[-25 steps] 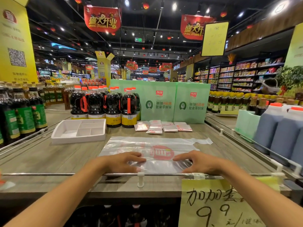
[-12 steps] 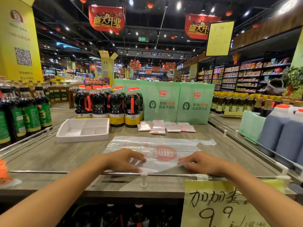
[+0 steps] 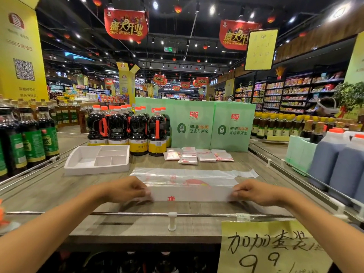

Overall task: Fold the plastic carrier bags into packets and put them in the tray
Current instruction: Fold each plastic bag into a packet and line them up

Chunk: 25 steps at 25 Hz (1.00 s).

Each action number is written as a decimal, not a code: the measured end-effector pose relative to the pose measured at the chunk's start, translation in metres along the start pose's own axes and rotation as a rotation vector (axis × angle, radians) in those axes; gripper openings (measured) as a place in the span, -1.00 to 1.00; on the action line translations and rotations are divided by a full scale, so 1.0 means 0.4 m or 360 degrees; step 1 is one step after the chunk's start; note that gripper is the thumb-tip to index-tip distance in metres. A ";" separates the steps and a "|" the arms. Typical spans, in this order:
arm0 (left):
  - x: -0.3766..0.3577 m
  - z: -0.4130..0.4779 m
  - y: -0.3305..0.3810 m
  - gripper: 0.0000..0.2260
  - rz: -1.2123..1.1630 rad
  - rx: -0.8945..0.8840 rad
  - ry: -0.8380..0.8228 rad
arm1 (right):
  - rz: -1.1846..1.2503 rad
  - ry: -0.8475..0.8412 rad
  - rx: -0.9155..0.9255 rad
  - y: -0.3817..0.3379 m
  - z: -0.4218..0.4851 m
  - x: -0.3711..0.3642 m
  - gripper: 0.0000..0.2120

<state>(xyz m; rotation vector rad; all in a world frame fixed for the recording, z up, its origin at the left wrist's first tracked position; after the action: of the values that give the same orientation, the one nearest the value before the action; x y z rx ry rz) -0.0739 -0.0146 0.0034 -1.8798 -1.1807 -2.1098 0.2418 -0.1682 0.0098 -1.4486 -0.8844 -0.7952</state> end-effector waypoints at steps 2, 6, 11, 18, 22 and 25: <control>0.021 0.002 -0.015 -0.78 -0.0073 0.0023 0.0058 | 0.0010 0.0068 -0.0047 0.022 0.006 0.028 -0.76; 0.058 0.017 -0.060 -0.85 -0.0225 0.0104 0.0278 | 0.0058 0.0306 -0.0135 0.044 0.033 0.059 -0.85; 0.087 0.032 -0.081 -0.93 -0.0254 0.0171 0.0503 | -0.0210 0.0488 -0.0324 0.097 0.077 0.072 -0.70; 0.088 0.038 -0.108 -0.73 0.0180 0.0180 0.0642 | -0.0431 0.0555 -0.0428 0.165 0.085 0.061 -0.61; 0.070 0.050 -0.100 -0.58 0.0422 0.0125 0.0615 | -0.1105 0.0654 -0.0307 0.098 0.085 0.076 -0.51; 0.044 0.071 -0.048 -0.64 0.0546 -0.0072 0.0533 | -0.1220 0.0620 -0.0075 0.035 0.104 0.041 -0.60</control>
<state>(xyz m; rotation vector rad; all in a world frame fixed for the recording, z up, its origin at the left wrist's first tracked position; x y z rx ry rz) -0.0652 0.0224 0.0081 -1.5266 -0.6907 -2.1521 0.2607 -0.1255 0.0148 -0.9161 -1.1214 -1.6108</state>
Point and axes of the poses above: each hand's wrist, its own z-axis towards the middle knuckle, its own x-axis out of the back of the hand, y = z × x, the point moved 9 cm from there along z, towards the middle knuckle, and after that the axes turned 2 degrees about y, right-handed, at the moved point
